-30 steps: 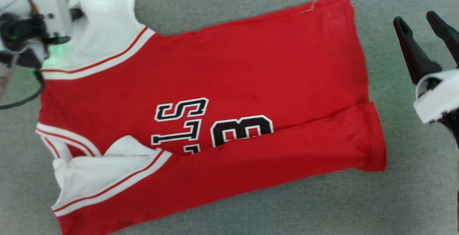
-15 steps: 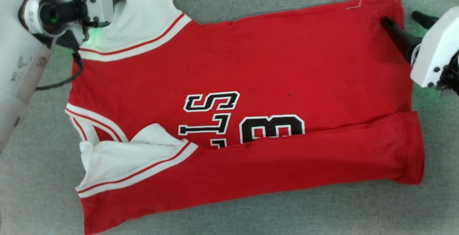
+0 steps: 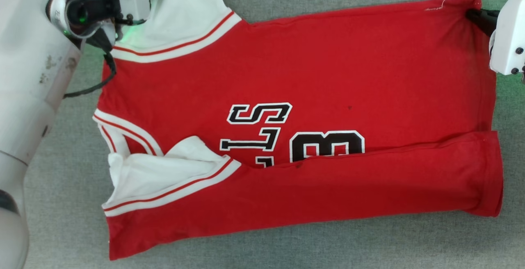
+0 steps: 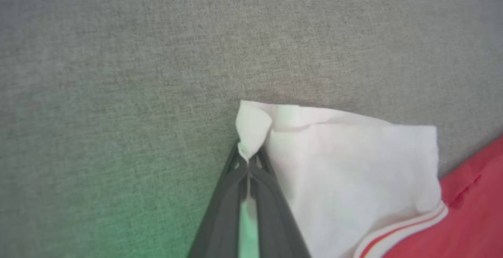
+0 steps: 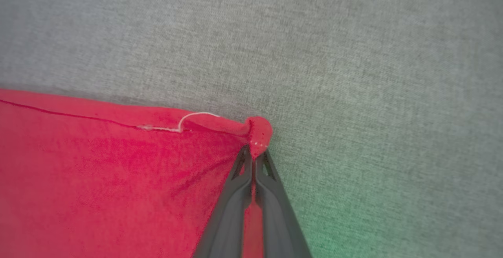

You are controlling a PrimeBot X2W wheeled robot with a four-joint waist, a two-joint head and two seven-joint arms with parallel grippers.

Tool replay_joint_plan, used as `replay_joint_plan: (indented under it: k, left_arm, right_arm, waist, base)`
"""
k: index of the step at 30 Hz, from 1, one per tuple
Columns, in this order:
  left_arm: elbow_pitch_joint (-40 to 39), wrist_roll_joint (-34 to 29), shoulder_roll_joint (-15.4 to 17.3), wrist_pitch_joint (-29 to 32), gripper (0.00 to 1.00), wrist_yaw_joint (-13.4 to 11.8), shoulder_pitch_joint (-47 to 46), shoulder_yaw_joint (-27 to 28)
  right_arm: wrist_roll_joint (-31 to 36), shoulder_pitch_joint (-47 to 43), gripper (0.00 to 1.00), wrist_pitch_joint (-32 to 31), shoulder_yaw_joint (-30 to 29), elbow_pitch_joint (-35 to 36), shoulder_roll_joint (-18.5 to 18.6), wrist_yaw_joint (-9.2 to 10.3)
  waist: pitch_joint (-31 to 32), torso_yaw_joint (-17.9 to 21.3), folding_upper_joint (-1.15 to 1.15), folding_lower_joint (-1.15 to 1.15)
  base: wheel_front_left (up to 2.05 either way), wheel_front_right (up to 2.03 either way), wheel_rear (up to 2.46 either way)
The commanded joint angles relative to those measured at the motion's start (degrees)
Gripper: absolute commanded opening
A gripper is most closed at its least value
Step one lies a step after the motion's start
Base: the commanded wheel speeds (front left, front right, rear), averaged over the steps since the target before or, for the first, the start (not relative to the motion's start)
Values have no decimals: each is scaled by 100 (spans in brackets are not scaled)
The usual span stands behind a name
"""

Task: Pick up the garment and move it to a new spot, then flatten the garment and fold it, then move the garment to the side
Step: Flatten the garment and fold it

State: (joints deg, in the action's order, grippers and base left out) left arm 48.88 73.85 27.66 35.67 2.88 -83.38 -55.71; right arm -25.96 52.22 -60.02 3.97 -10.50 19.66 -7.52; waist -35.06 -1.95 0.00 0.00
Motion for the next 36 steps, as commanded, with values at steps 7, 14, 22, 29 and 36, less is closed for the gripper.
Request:
replay_joint_plan:
  k: [7, 14, 22, 29, 36]
  left_arm:
    - [147, -10, -65, -426, 0, 235, 61, 92]
    - [-124, -59, 136, -675, 0, 377, 260, 62]
    - [-1139, -94, 641, -877, 0, 314, 786, -2]
    - [-2905, -11, 1464, -813, 0, -506, 1680, -51]
    - [-4619, 237, 2218, -802, 0, -1471, 2623, -64]
  right_arm:
    - [-126, -235, 0, 379, 8, 56, 197, 6]
    - [-394, -778, 0, 805, 54, 408, 435, 6]
    - [-678, -1676, 0, 1064, -59, 900, 700, 6]
    - [-851, -2619, 0, 1125, -324, 1451, 848, 6]
    - [-1010, -3388, 0, 1045, -603, 1844, 820, 6]
  waist:
    - [355, -148, 0, 0]
    - [788, -278, 0, 0]
    - [1306, -423, 0, 0]
    - [1669, -542, 0, 0]
    - [1840, -601, 0, 0]
  base:
    - [0, 0, 0]
    - [0, 0, 0]
    - [0, 0, 0]
    - [0, 0, 0]
    - [0, 0, 0]
